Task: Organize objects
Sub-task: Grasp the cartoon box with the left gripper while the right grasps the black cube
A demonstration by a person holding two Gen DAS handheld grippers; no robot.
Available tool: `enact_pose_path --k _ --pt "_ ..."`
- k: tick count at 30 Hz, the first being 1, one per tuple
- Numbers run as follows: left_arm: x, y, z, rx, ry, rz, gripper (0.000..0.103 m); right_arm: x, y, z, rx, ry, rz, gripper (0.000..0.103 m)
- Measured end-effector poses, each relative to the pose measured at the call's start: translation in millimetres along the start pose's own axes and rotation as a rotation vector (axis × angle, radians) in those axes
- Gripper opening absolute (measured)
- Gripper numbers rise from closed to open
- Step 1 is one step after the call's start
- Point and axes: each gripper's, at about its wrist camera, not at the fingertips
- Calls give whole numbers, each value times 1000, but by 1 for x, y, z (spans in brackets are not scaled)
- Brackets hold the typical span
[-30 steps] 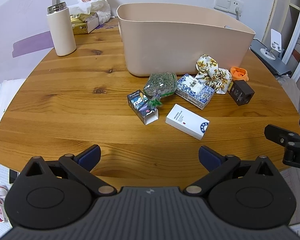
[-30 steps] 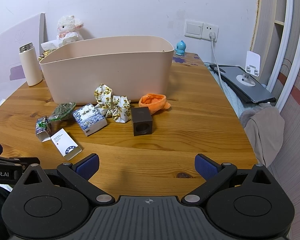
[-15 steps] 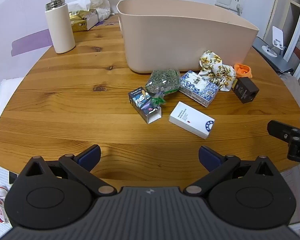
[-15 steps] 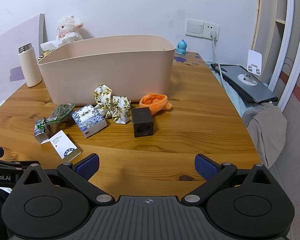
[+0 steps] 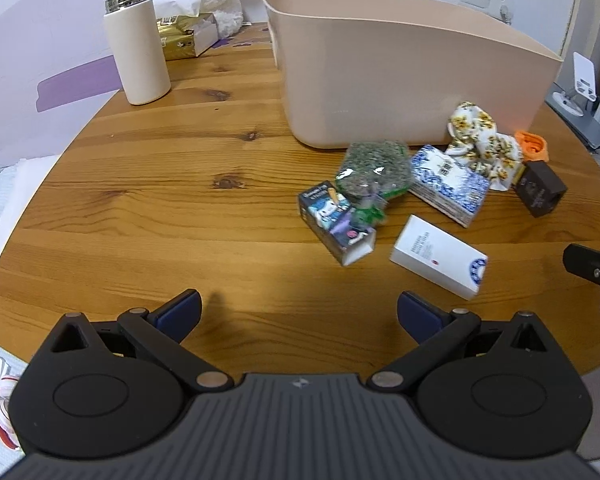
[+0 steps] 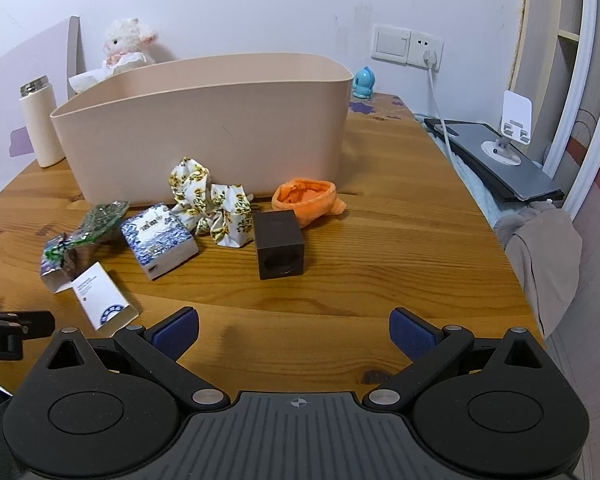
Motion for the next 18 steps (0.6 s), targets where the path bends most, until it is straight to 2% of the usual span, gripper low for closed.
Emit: enact_pose_path --k 6,18 --pt "-15 5 -2 -6 -4 -14 103 -18 2 1 12 12 9 103" --pt "-35 -3 -9 2 -59 48 103 -56 3 -1 16 27 5 101"
Point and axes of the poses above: each gripper's, at about its wrist camera, not at the fingertips, and x roughly against the way its jaws point, y to its left, z to its underside, and after that the axes turned 15 degrees about -y, right-handed
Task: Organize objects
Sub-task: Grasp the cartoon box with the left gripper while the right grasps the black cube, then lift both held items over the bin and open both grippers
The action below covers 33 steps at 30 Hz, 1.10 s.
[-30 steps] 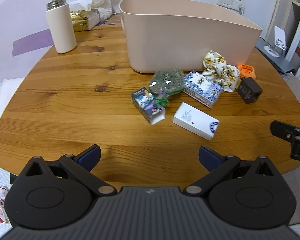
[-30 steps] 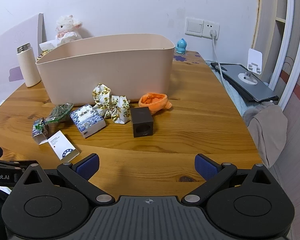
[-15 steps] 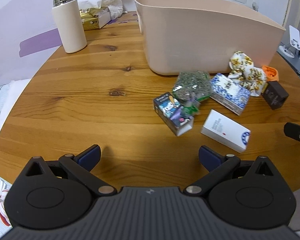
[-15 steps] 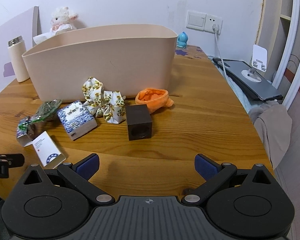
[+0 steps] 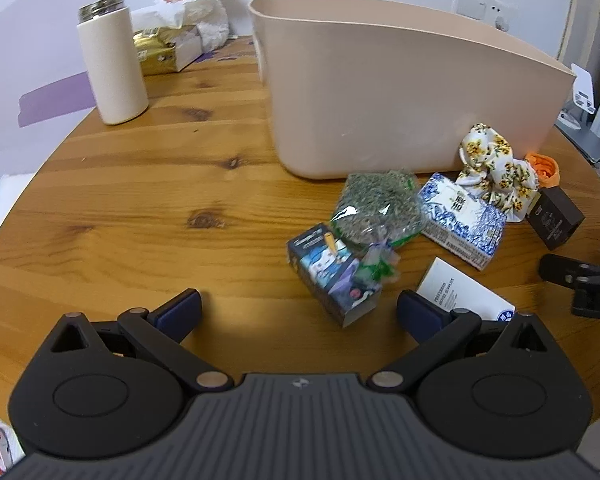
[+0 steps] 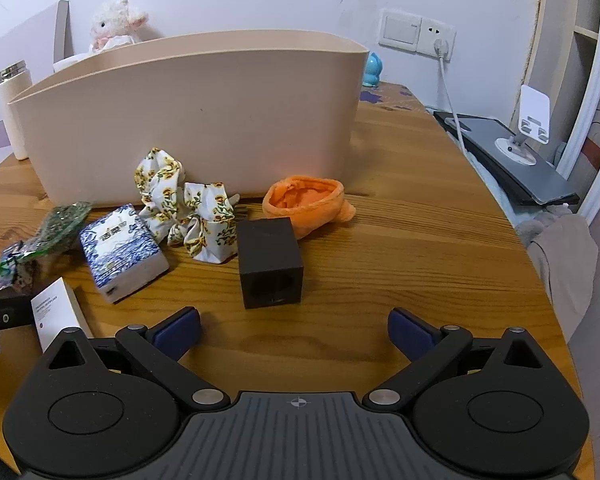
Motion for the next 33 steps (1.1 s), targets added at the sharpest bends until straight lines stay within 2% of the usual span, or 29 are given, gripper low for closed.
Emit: enact_pose_path --k 8,11,14,15,17,19,20,22,23,25,33 --pt "-12 -1 -7 -6 1 11 103 -20 0 -6 -14 -17 -13 101" --pt "-14 0 -7 -10 -4 18 103 -26 3 -8 -8 -23 -23 98" --pt "-14 2 -8 -12 -9 29 103 -29 4 -12 -5 -33 -34 89" --pt "-14 3 -7 -10 -12 27 102 -29 5 -13 -4 -36 -37 82" --pt "-9 4 -8 -6 -30 20 87 -29 7 -15 -3 -44 -42 68" --pt "-7 6 -11 -2 -39 19 63 -29 9 -15 -4 -48 -50 52" --pt "-6 7 -12 0 -40 20 59 -28 11 -15 -1 -51 -52 48" --pt "-5 9 -12 2 -42 20 52 -26 15 -15 2 -52 -50 29" --pt "-4 10 -11 4 -47 19 49 -25 17 -16 6 -50 -48 29" --pt "-2 11 -11 8 -54 26 25 -23 18 -15 7 -49 -43 29" --pt "10 16 -8 25 -33 46 25 -1 13 -16 -12 -69 -23 29"
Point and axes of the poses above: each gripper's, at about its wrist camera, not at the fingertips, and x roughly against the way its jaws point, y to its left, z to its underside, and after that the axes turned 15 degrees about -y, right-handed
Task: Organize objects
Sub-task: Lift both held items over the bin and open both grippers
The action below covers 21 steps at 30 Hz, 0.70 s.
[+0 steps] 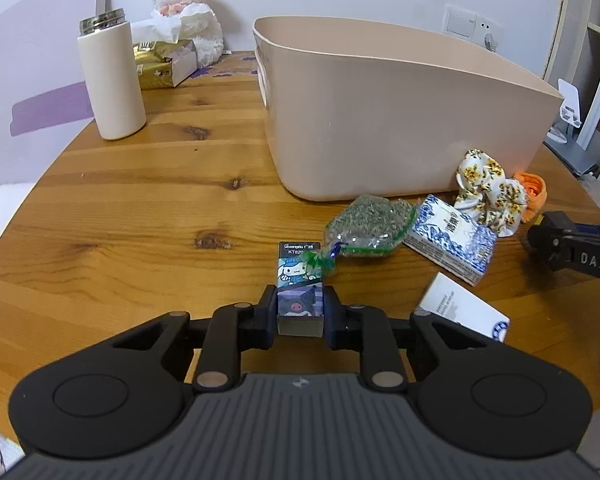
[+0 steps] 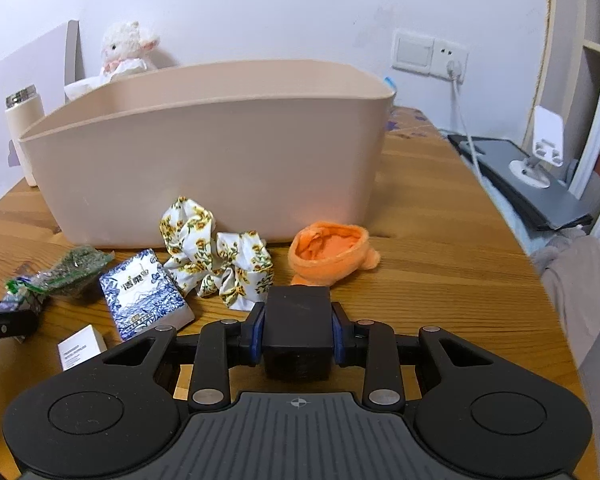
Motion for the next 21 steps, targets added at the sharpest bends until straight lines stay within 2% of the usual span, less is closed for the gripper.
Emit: enact_pose_path --k 7,14,21 --pt "33 2 -15 16 -52 14 25 35 8 -23 28 -71 27 29" --pt "62 5 -55 7 -167 18 25 70 20 -65 67 -199 37 29" --pt "66 -4 -94 0 -259 39 25 82 27 -100 86 -307 37 29"
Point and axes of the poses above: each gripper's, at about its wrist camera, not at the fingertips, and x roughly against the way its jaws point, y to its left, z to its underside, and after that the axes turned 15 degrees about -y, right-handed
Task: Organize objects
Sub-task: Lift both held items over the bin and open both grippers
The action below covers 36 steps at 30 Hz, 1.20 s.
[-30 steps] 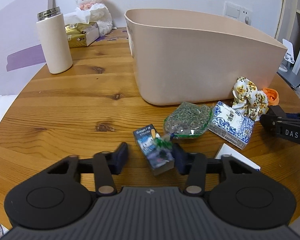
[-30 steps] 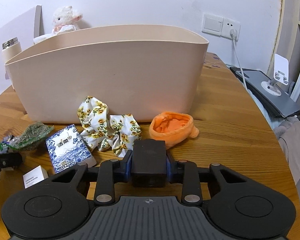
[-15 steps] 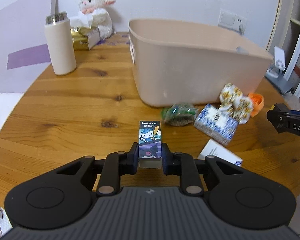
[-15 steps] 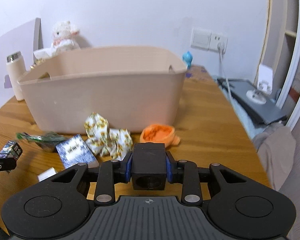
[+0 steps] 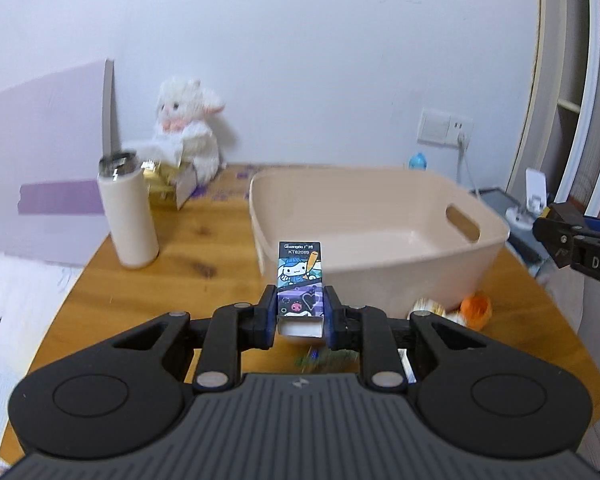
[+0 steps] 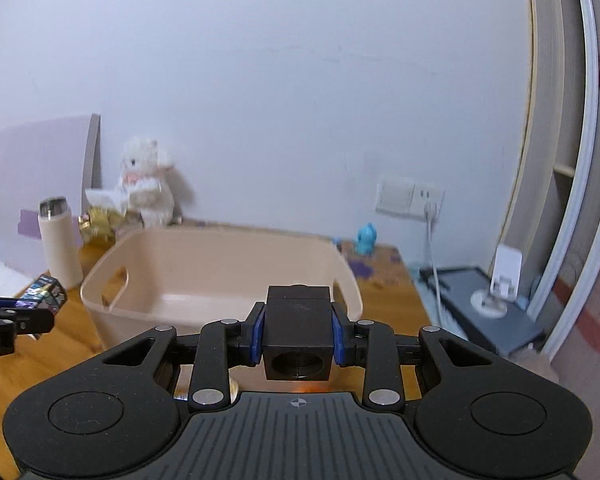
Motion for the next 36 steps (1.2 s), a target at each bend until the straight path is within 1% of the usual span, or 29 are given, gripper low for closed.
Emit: enact_pose_path --k 5,10,14,18,23,26,28,31,32,33,34,35,36 --pt "-21 -8 -21 -7 -42 11 25 -15 3 -17 5 -42 0 29" --pt "-58 -15 -33 -7 -47 8 25 -42 3 -23 3 -50 4 29" --pt "-96 -16 -32 4 -6 -1 25 -68 4 -19 1 -29 3 29" --pt "-126 -20 -24 -30 21 -11 24 -94 4 -9 -1 3 4 29" --pt "-160 -26 -9 -56 103 -1 24 -123 7 7 6 58 1 29" --pt "-174 -27 0 -61 148 8 25 -137 11 17 15 96 0 29" --pt "-177 -31 3 -80 161 15 25 -145 12 22 14 122 -4 29" --pt "-177 -34 5 -74 168 30 26 -152 11 29 5 156 -5 29" --pt "-176 -35 4 -71 168 34 27 -152 10 31 1 162 -2 33" --pt "-174 -35 3 -68 168 38 37 -151 9 31 -6 160 3 40" --pt "-172 -35 2 -65 165 41 46 -148 7 30 -13 155 3 40" --pt "-168 -36 -1 -62 158 53 49 -146 6 28 -16 148 4 42" --pt "-165 -37 -3 -64 154 57 57 -142 5 25 -13 140 9 45"
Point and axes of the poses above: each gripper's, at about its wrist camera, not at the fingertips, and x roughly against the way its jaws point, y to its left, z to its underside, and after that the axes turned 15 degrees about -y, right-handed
